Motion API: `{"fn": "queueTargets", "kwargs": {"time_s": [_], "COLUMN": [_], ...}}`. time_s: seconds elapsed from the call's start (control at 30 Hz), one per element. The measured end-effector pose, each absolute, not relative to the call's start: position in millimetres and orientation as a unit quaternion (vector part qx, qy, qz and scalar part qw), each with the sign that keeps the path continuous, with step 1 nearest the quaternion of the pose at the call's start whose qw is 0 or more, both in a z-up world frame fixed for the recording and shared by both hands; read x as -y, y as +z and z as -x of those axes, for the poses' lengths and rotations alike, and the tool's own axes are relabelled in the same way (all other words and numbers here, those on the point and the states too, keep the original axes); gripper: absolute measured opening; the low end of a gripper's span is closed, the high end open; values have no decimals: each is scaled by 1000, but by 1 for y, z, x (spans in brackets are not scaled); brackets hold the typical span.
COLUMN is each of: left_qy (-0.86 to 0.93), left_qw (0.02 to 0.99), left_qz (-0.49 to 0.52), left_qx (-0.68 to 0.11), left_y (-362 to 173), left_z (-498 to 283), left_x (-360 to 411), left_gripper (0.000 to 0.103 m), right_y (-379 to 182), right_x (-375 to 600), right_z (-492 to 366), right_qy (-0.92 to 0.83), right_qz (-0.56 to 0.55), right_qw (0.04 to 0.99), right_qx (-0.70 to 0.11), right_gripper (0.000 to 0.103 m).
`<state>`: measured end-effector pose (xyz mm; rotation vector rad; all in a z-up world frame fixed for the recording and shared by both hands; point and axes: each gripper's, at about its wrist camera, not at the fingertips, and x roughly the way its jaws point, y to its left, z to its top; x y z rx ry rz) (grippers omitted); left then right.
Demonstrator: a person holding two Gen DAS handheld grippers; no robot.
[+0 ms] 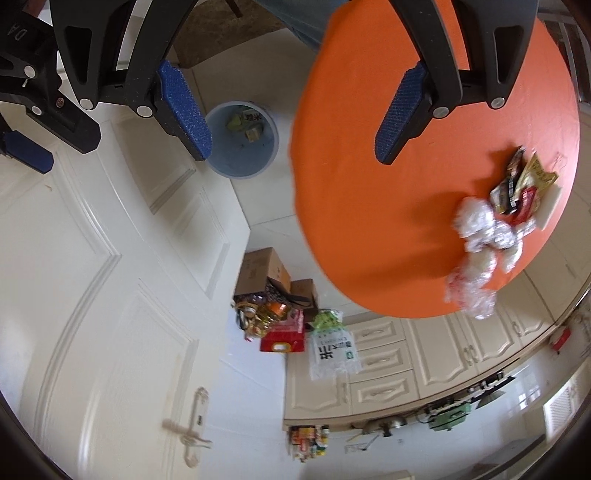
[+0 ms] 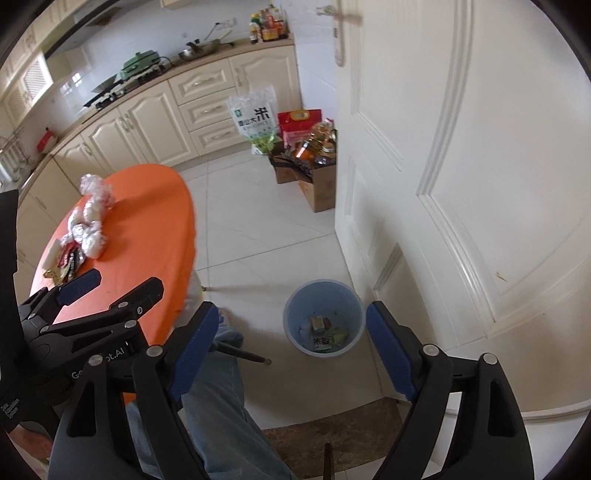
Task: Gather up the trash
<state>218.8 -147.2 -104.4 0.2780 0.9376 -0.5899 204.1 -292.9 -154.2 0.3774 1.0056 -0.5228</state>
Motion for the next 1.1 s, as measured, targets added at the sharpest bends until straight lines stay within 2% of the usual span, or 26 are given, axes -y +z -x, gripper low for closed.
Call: {"fn": "queueTargets", "kwargs": {"time_s": [0.3, 0.4, 0.6, 0.67, 1.03, 1.1], "left_qy": [-198, -162, -90, -68, 8, 11], "left_qw": [878, 887, 899, 900, 883, 880], "left_qz": [-77, -59, -29, -18, 42, 52], "left_qx": [-429, -428, -429, -430, -468, -472], "left_y": [-76, -64, -45, -45, -71, -77], "left_z": [-219, -224, -233, -238, -297, -309], "left_x": [32, -3, -67, -87, -175, -187], "left_gripper": [89, 94, 94, 97, 97, 97], "right_y": [-148, -148, -144, -144, -182, -193], "right_x": [225, 200, 151, 132, 63, 55], "right_z": [-255, -273, -314, -331, -427, -449], "right_qy": [-169, -140, -70, -49, 40, 56], "right_qz": [-145, -131, -123, -114, -106, -112], "right_qw": [847, 854, 867, 871, 856, 847], "right_qx": [-482, -484, -477, -476, -504, -516], "right_gripper": [89, 90, 90, 90, 90, 87]}}
